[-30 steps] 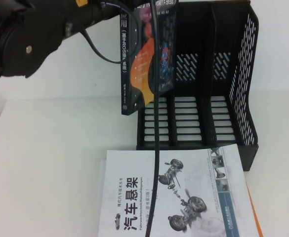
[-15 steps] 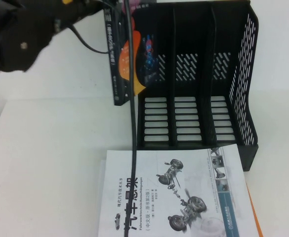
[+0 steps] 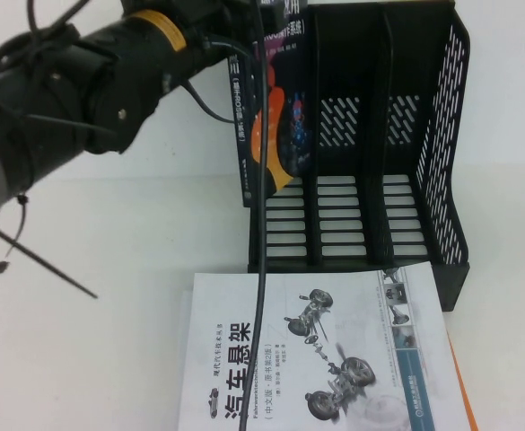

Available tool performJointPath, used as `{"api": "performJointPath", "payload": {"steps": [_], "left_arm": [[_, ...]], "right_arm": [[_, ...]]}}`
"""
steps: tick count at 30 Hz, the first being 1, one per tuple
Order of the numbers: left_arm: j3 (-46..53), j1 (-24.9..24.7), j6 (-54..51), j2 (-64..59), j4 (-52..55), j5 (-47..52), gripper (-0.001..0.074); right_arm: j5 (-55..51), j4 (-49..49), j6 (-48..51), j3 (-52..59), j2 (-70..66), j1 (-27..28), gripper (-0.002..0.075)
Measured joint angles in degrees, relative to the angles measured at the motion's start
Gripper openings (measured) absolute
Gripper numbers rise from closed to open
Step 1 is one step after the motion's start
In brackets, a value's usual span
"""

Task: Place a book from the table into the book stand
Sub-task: Place the book on the book shelf

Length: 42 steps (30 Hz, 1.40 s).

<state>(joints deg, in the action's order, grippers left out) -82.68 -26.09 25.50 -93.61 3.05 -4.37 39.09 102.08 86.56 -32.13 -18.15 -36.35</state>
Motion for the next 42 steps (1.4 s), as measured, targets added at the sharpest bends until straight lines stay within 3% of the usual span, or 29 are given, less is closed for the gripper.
{"api": "performJointPath", "payload": {"steps": [11,19,25,38,40,42], "left_arm": [[0.0,-0.4,-12.8,-5.9,-12.7,-8.0,0.0108],[0.0,-4.5,-18.0,-11.7,-15.4,-12.3,0.0108],[0.0,-7.8,-21.4,-15.4,-14.7,-10.0,0.0108],[-0.6,-7.8,-21.4,-16.4,-15.0,-4.0,0.0109],[-0.6,-7.7,-21.3,-16.3,-14.8,-2.9,0.0147],[-0.6,-7.7,-21.1,-16.1,-14.8,-0.1,0.0277]], "right_arm": [[-0.1,0.0,0.0,0.0,0.0,0.0,-0.0001],[-0.1,0.0,0.0,0.0,0.0,0.0,-0.0001],[-1.3,0.0,0.0,0.0,0.0,0.0,-0.0001],[-6.4,0.0,0.0,0.0,0.1,0.0,-0.0001],[-7.8,0.0,0.0,0.0,0.1,0.0,-0.0001],[-9.4,0.0,0.0,0.0,0.1,0.0,-0.0001]]}}
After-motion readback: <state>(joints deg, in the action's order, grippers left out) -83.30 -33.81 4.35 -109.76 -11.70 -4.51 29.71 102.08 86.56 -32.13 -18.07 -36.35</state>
